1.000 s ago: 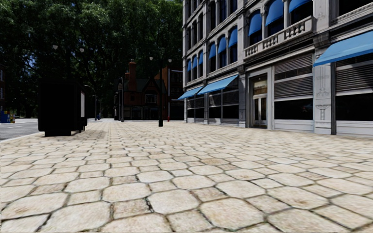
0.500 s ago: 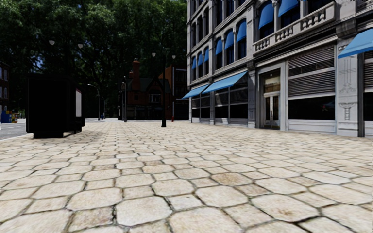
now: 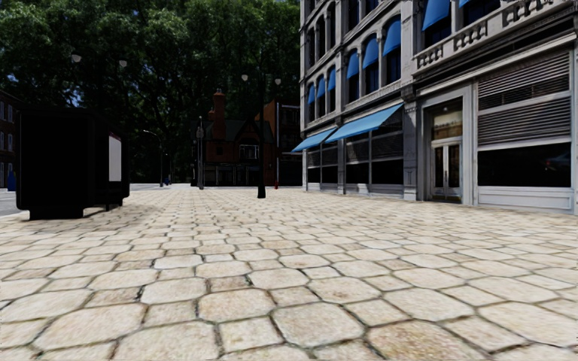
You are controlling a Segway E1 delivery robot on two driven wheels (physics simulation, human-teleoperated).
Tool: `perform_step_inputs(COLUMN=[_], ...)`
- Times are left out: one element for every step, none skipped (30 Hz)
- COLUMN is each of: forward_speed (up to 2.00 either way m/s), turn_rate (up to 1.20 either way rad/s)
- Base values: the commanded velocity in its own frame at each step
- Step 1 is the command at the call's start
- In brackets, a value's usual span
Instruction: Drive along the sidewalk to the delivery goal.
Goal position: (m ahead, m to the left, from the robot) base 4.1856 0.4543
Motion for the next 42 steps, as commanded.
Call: perform_step_inputs(forward_speed=[2.00, 2.00, 2.00, 2.00, 2.00, 2.00, 2.00, 2.00, 2.00, 2.00, 2.00, 2.00, 2.00, 2.00, 2.00, 2.00, 2.00, 2.00, 2.00, 2.00, 2.00, 2.00, 2.00, 2.00, 2.00, 2.00, 2.00, 2.00, 2.00, 2.00, 2.00, 2.00, 2.00, 2.00, 1.99, 1.90, 1.81, 1.81, 1.77, 1.71, 1.62, 1.43], turn_rate=[0.16, 0.16, 0.19, 0.22, 0.26, 0.32, 0.38, 0.38, 0.41, 0.42, 0.43, 0.43, 0.43, 0.43, 0.44, 0.48, 0.50, 0.50, 0.51, 0.51, 0.51, 0.51, 0.52, 0.52, 0.52, 0.52, 0.40, 0.31, 0.29, 0.29, 0.29, 0.29, 0.27, 0.19, 0.13, 0.06, 0.00, 0.00, 0.00, 0.00, 0.00, 0.00])
